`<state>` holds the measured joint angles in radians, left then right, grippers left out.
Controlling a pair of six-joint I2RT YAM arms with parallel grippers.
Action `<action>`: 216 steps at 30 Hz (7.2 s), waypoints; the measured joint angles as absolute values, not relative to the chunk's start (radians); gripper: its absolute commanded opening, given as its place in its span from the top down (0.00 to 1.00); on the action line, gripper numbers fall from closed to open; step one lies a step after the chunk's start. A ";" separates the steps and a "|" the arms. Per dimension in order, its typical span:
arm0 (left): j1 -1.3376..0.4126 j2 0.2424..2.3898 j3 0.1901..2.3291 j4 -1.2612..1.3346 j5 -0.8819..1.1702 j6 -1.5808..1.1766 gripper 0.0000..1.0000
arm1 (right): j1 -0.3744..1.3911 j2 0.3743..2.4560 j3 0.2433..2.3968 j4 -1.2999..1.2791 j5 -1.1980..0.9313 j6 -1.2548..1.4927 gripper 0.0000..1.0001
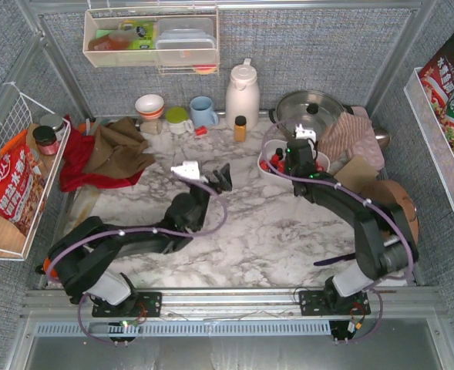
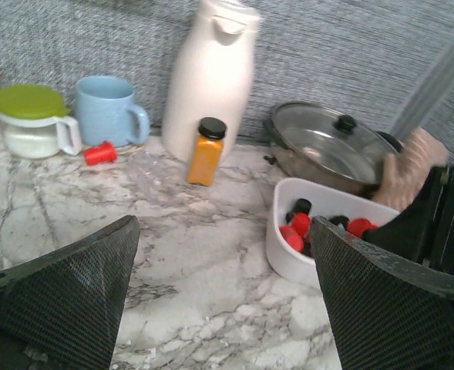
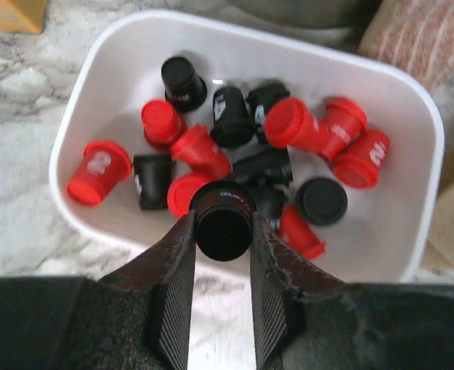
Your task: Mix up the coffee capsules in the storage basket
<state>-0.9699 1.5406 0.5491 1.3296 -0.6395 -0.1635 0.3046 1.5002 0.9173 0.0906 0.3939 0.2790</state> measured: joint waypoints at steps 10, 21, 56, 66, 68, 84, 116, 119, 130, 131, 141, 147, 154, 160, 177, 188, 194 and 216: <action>-0.724 1.614 1.031 0.347 -0.600 -0.531 0.01 | 0.268 1.736 1.105 0.142 0.362 0.220 0.23; -0.571 2.192 1.832 -0.346 -0.531 -0.479 0.01 | 0.259 1.684 1.109 0.106 0.344 0.164 0.18; -0.438 2.622 2.170 0.051 -0.495 -0.420 0.21 | 0.172 1.682 1.092 0.104 0.140 0.252 0.18; -0.407 2.663 2.239 -0.060 -0.485 -0.642 0.32 | 0.154 1.691 1.092 0.104 0.097 0.274 0.18; -0.408 2.678 2.264 -0.102 -0.473 -0.671 0.33 | 0.149 1.697 1.092 0.104 0.088 0.279 0.18; -0.405 2.528 2.050 -0.180 -0.427 -0.719 0.50 | 0.121 1.703 1.092 0.103 0.036 0.319 0.18; -0.606 1.786 1.076 0.309 -0.412 -0.247 0.61 | 0.146 1.517 1.010 0.088 -0.031 0.371 0.18; -0.683 1.661 0.891 0.460 -0.348 -0.157 0.61 | 0.184 1.428 0.962 0.071 -0.032 0.379 0.18; -0.850 1.496 0.489 1.087 -0.209 -0.130 0.61 | 0.379 1.113 0.901 -0.074 -0.022 0.360 0.19; -0.868 1.513 0.467 1.158 -0.202 -0.120 0.61 | 0.394 1.091 0.898 -0.088 -0.022 0.360 0.19; -1.042 1.694 0.477 1.554 -0.076 0.065 0.61 | 0.456 0.960 0.831 -0.131 -0.086 0.419 0.20; -1.078 1.727 0.522 1.585 -0.060 0.127 0.60 | 0.464 0.932 0.803 -0.141 -0.114 0.444 0.27; -1.094 1.761 0.548 1.586 -0.069 0.132 0.59 | 0.464 0.912 0.791 -0.144 -0.150 0.464 0.34; -1.104 1.769 0.569 1.588 -0.076 0.138 0.59 | 0.464 0.900 0.754 -0.137 -0.172 0.498 0.38; -1.128 1.792 0.616 1.597 -0.071 0.133 0.57 | 0.464 0.865 0.736 -0.100 -0.179 0.545 0.60; -1.129 1.799 0.619 1.598 -0.088 0.127 0.01 | 0.464 0.868 0.735 -0.102 -0.171 0.551 0.80; -1.130 1.797 0.603 1.598 -0.116 0.127 0.01 | 0.464 0.878 0.736 -0.103 -0.150 0.538 0.80; -1.138 1.660 0.428 1.597 -0.940 0.178 0.01 | 0.235 1.491 0.929 0.056 0.525 0.221 0.37</action>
<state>-1.1381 1.6596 0.4278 1.5974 -0.9398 0.1780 0.2348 1.4914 0.9287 0.0555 0.5251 0.2214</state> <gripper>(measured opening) 0.994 0.451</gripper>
